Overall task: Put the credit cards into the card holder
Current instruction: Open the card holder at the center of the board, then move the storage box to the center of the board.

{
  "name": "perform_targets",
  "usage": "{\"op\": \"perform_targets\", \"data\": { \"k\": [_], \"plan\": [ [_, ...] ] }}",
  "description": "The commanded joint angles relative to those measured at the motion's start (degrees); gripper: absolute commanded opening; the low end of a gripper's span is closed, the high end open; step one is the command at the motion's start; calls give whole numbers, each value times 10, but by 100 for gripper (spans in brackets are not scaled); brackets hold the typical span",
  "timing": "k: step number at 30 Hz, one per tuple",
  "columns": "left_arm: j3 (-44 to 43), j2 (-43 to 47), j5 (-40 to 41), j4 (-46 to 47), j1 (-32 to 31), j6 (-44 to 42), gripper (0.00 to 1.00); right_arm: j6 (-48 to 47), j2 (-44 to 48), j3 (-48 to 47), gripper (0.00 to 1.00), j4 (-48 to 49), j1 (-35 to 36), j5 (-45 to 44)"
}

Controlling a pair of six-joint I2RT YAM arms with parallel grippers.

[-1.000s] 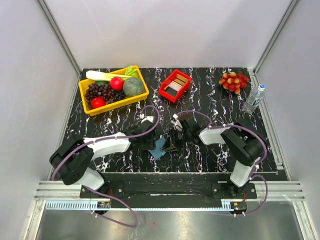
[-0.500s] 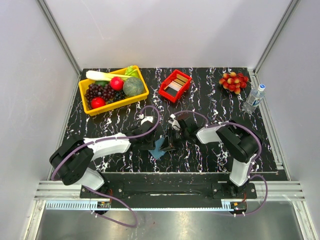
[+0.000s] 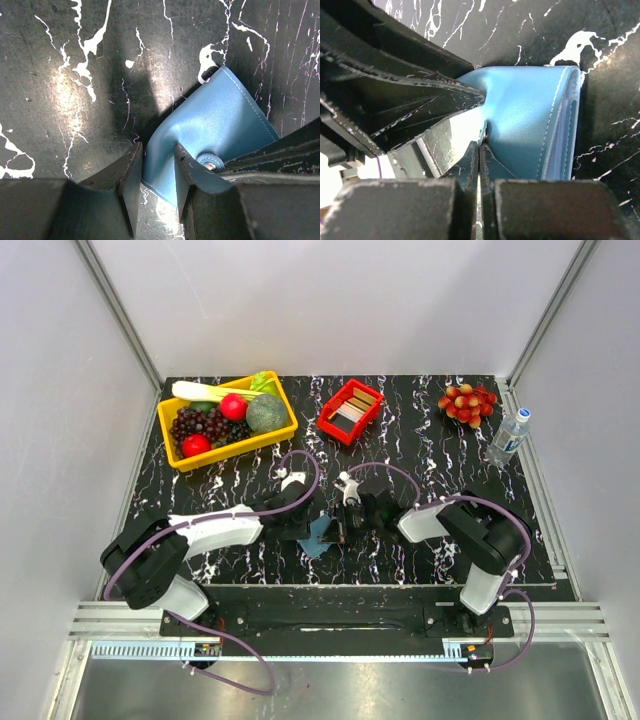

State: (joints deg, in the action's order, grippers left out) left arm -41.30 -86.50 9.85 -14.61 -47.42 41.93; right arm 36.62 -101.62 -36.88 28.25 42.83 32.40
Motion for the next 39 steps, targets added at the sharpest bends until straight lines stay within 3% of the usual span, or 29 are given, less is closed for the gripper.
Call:
{"op": "perform_targets", "data": {
  "k": [1, 8, 13, 14, 16, 20, 24, 25, 26, 27, 28, 30, 35, 39],
  "plan": [
    [26, -95, -26, 49, -19, 49, 16, -76, 6, 38, 0, 114, 32, -2],
    [25, -108, -16, 45, -20, 60, 15, -87, 16, 109, 0, 279, 34, 49],
    [26, -95, -2, 36, -19, 52, 16, -84, 27, 116, 0, 271, 31, 49],
    [26, -88, 3, 30, -19, 49, 17, -76, 41, 119, 8, 266, 27, 47],
    [29, -72, 12, 17, -19, 44, 20, -62, 76, 119, 21, 228, 12, 55],
    [30, -31, 35, -12, -19, 40, 29, -75, 178, 133, 28, 112, -9, 25],
    [33, 8, 47, -31, -18, 42, 34, -138, 275, 128, 37, -70, -16, -27],
    [34, 17, 48, -36, -19, 43, 36, -147, 299, 126, 43, -103, -16, -50],
    [37, 25, 50, -37, -19, 44, 41, -153, 314, 123, 43, -136, -19, -66],
    [37, 33, 50, -42, -19, 44, 43, -162, 326, 123, 43, -155, -20, -76],
    [39, 44, 52, -45, -18, 45, 43, -160, 335, 124, 51, -176, -22, -102],
    [40, 62, 52, -53, -19, 44, 51, -148, 350, 119, 56, -208, -27, -138],
    [53, 126, 47, -68, -19, 46, 59, -53, 354, 99, 56, -235, -41, -234],
    [66, 184, 52, -74, -19, 38, 72, -19, 288, 38, 52, -258, -45, -173]
  ]
}}
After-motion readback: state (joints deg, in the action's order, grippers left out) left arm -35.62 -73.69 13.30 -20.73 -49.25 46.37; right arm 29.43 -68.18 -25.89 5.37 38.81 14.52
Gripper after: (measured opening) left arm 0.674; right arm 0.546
